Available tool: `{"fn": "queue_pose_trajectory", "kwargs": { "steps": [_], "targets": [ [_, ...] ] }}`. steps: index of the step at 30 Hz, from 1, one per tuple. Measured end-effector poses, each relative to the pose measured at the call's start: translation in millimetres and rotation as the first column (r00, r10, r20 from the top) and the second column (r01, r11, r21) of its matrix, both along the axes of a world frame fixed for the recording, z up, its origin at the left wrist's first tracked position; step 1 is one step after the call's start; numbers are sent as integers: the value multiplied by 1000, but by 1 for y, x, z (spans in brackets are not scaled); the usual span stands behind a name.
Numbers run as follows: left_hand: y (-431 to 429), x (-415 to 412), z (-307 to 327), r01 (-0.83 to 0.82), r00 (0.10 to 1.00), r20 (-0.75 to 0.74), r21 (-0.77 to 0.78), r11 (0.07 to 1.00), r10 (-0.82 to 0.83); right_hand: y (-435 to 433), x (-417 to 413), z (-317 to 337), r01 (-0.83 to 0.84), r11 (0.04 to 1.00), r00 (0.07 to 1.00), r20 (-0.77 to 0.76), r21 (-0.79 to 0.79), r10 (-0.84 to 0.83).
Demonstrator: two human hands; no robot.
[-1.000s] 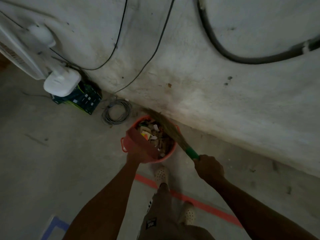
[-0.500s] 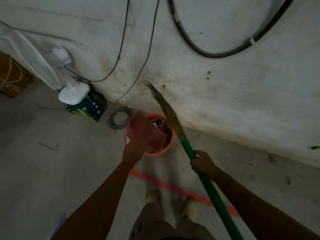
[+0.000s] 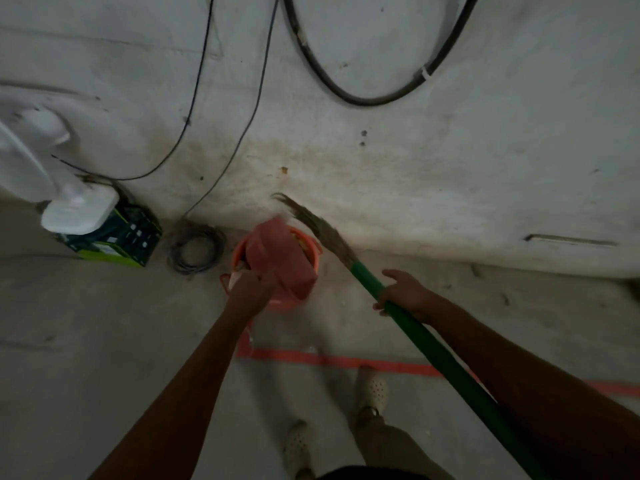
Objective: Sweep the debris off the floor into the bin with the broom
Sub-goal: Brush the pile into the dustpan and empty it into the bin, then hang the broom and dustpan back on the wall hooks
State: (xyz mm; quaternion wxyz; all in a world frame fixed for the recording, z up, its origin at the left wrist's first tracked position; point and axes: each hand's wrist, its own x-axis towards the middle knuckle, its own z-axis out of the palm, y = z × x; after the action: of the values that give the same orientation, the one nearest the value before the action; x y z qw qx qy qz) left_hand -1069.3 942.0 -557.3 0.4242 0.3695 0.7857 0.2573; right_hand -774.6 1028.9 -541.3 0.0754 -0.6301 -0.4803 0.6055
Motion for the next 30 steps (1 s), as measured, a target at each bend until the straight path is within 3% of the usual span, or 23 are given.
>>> {"fn": "queue_pose_trajectory", "kwargs": {
  "steps": [4,9,12,16,21,25,30],
  "targets": [
    [-6,23,15,146,982,-117,-3,989,-146,-26,17,3,160,985,983,98,-70,-153],
    [8,57,5,315,924,-255,89,945,-284,-45,80,4,415,883,907,23,-219,-420],
    [18,103,4,386,887,-323,129,913,-329,-60,127,3,499,859,860,-50,-117,-507],
    [33,195,13,414,874,-322,107,904,-363,-81,208,5,608,790,775,-154,-85,-613],
    [53,331,10,511,834,-303,114,852,-460,-104,328,-8,785,611,585,-202,-100,-785],
    [73,441,8,634,732,-354,42,772,-582,-120,434,-8,863,497,463,-245,-95,-852],
    [88,570,34,792,585,-375,75,605,-719,-143,552,19,857,516,494,-288,-1,-821]
  ]
}}
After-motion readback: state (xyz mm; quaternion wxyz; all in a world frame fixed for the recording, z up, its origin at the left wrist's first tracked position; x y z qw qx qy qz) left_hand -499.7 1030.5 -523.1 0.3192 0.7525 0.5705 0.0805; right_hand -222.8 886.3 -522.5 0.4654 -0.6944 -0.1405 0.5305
